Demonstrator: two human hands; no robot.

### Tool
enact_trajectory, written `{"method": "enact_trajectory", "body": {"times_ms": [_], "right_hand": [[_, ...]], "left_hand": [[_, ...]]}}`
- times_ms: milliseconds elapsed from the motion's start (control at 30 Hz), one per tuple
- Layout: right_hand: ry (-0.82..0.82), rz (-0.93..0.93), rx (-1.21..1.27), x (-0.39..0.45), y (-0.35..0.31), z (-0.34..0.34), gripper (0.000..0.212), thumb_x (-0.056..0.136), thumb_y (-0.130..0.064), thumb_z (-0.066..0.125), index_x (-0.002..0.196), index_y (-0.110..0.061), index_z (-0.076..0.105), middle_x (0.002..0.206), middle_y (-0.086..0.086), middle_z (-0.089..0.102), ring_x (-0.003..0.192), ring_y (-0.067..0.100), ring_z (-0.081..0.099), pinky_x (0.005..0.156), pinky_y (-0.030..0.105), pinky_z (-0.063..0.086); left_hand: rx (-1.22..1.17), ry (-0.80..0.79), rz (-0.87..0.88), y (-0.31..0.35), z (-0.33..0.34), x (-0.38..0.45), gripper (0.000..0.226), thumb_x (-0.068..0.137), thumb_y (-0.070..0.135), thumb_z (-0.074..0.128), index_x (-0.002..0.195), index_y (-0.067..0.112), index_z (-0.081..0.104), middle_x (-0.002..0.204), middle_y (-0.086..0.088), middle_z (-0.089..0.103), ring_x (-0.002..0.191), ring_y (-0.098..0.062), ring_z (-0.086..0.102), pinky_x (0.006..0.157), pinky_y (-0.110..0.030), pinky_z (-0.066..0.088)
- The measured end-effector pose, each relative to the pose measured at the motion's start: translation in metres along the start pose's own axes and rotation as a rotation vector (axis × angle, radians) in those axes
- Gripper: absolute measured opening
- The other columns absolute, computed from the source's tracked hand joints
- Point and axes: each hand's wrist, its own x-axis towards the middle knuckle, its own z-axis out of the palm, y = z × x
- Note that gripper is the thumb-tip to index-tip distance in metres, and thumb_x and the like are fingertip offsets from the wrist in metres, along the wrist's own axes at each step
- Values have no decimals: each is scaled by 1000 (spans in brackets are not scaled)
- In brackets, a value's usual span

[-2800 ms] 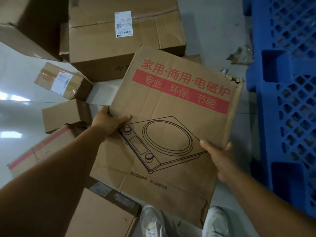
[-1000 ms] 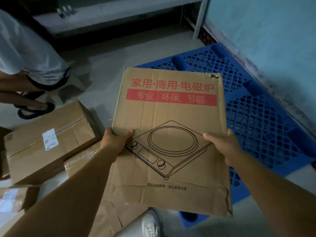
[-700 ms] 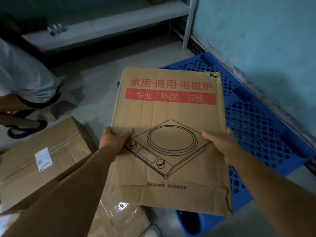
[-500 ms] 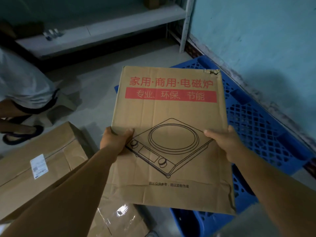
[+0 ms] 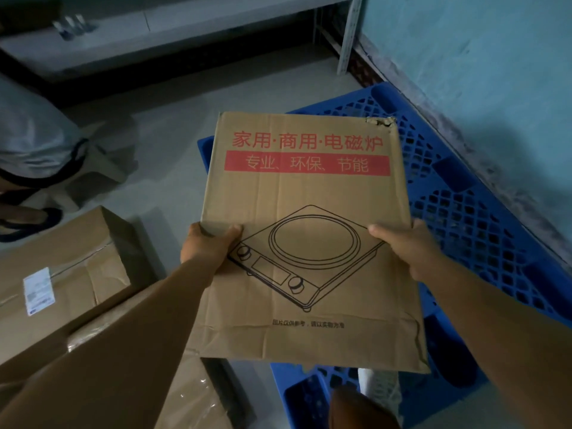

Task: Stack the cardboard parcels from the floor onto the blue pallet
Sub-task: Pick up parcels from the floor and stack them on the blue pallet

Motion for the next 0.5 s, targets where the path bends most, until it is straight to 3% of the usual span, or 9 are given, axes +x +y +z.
{"method": "enact_trajectory", "body": {"times_ms": [100,200,333,500], "right_hand": [[-4,-6,-22,36,3,-7,80,72,-33,82,135,-8,39,129,9,52,107,23,51,88,36,43],[-2,-21,-58,74,10,-9,72,74,-33,80,131,-9,42,123,8,53,98,20,49,83,34,41],[44,-41,-104,129,26,-2,73,74,-36,79,132,-10,44,126,9,55,110,27,53,86,37,44],[55,-45,-163,198,53,6,94,71,-47,77,146,-15,30,141,8,47,124,31,48,102,46,42]], "left_hand": [[8,5,-20,4,36,12,65,76,49,73,125,16,48,104,-3,55,92,-24,54,82,-35,48],[13,4,-35,2,74,25,67,76,50,73,128,17,46,104,-2,54,92,-23,52,81,-34,46],[0,22,-58,-9,127,48,64,77,48,73,126,16,47,104,-2,54,92,-23,52,83,-34,47],[9,38,-51,-29,189,87,64,76,51,72,124,16,49,110,-4,59,97,-25,55,86,-35,47]]}}
